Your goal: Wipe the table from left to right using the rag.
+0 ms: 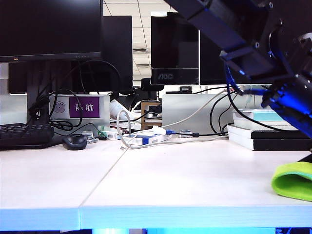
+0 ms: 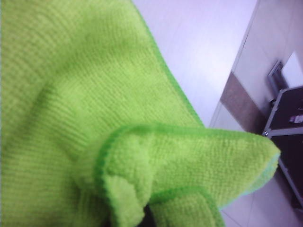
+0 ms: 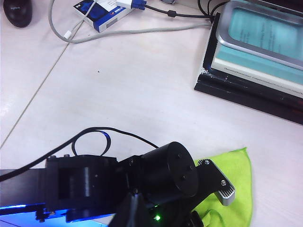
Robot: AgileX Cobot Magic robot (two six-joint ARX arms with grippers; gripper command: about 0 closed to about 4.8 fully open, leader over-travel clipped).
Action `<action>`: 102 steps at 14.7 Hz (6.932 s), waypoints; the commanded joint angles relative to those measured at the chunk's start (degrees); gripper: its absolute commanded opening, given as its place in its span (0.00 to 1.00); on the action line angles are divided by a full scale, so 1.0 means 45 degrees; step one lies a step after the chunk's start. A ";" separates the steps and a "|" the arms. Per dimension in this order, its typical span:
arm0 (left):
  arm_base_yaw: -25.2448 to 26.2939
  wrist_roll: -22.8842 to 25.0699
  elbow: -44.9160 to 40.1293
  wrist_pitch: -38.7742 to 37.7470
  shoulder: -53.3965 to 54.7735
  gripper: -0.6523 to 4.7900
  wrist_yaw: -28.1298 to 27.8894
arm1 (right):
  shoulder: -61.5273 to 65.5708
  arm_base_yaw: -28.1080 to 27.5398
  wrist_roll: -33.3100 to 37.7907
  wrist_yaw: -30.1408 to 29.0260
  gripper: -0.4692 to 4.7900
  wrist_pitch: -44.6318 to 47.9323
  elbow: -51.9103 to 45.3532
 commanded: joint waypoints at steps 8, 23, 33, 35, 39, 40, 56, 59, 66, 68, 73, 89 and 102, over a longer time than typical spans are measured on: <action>0.0097 0.0355 0.1598 -0.0996 0.0121 0.43 0.0427 | -0.0039 0.0010 0.0053 0.0078 0.08 0.0083 0.0044; 0.1297 0.2021 0.6105 -0.6732 -0.0442 0.92 0.0359 | -0.0957 -0.0029 0.0049 0.2147 0.08 0.0447 0.0044; 0.1579 0.1962 0.6105 -0.5945 -0.2443 0.92 0.0952 | -0.3070 -0.0029 0.0049 0.4765 0.08 0.0500 0.0044; 0.1579 0.1957 0.6110 -0.5513 -0.2671 0.92 0.1069 | -0.3313 -0.0029 0.0049 0.4969 0.08 0.0753 0.0044; 0.1739 0.1200 0.6363 -0.4857 -0.2793 0.92 0.1763 | -0.3453 -0.0024 0.0044 0.4930 0.08 0.1005 0.0044; 0.1753 0.1093 0.6407 -0.4770 -0.2798 0.92 0.1758 | -0.3458 -0.0019 0.0044 0.4935 0.08 0.1005 0.0044; 0.2531 0.0573 0.6630 -0.3293 -0.3366 0.34 0.4682 | -0.3424 -0.0010 -0.2764 0.3827 0.28 0.1316 0.0019; 0.2545 0.1491 0.6635 -0.3303 -0.3755 0.11 0.5372 | -0.3429 -0.0010 -0.2769 0.2526 0.08 0.2662 -0.0034; 0.3779 0.3468 0.6635 -0.5683 -0.6795 0.11 0.3575 | -0.3429 -0.0010 -0.3959 -0.1549 0.08 0.7441 -0.1540; 0.4537 0.4109 0.6635 -0.7043 -0.8000 0.11 0.3113 | -0.3449 -0.0010 -0.4012 -0.2365 0.08 0.8981 -0.3327; 0.6649 0.6572 0.6635 -1.1341 -1.1016 0.11 0.1841 | -0.4498 -0.0029 -0.4002 -0.2409 0.08 1.2065 -0.9209; 0.7198 0.6339 0.5867 -1.4076 -1.9725 0.11 -0.7601 | -0.5275 -0.0019 -0.1559 -0.0491 0.21 1.2750 -1.5072; 0.9967 0.6533 -1.7636 -0.2793 -2.8380 0.11 -0.5153 | -0.5275 -0.0010 -0.1559 -0.0495 0.21 1.2745 -1.5072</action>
